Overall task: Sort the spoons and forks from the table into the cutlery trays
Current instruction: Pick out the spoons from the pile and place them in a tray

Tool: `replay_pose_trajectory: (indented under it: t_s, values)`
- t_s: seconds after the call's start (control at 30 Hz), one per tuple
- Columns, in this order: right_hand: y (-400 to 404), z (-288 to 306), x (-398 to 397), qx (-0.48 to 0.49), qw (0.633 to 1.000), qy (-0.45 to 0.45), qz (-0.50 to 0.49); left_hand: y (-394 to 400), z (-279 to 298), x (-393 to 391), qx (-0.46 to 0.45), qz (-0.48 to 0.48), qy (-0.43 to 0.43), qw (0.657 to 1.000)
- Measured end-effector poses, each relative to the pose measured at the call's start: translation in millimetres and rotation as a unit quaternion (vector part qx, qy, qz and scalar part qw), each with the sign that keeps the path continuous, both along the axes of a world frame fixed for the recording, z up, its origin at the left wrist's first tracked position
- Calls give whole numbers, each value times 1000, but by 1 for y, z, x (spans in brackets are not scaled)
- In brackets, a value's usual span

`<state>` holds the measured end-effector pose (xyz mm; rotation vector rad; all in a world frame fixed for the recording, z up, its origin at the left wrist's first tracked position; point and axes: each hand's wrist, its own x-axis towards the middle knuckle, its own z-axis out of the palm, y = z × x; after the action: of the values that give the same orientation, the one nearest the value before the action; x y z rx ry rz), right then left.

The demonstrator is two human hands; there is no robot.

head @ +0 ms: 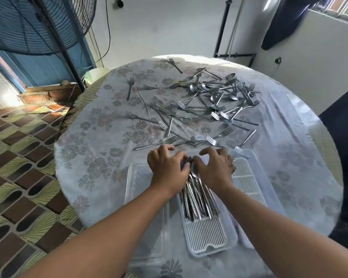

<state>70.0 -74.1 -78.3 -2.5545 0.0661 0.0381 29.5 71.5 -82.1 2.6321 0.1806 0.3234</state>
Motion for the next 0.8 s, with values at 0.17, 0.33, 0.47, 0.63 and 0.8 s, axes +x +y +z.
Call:
replay_pose_trajectory:
  t_s: [0.17,0.33,0.47,0.63,0.8]
  values:
    - [-55,6,21,92,995,-36,12,-60,22,27,-49,19,-43,998]
    - [-123,15,47,222,972,-33,66,-151,41,62,-181,65,-29,981]
    - [-181,21,68,279,957,13,77,-206,45,82,-235,122,-31,964]
    - [-216,23,87,314,944,45,87,-226,43,90,-240,154,-29,958]
    - [-226,28,109,321,942,43,87,-231,42,112,-233,142,-26,962]
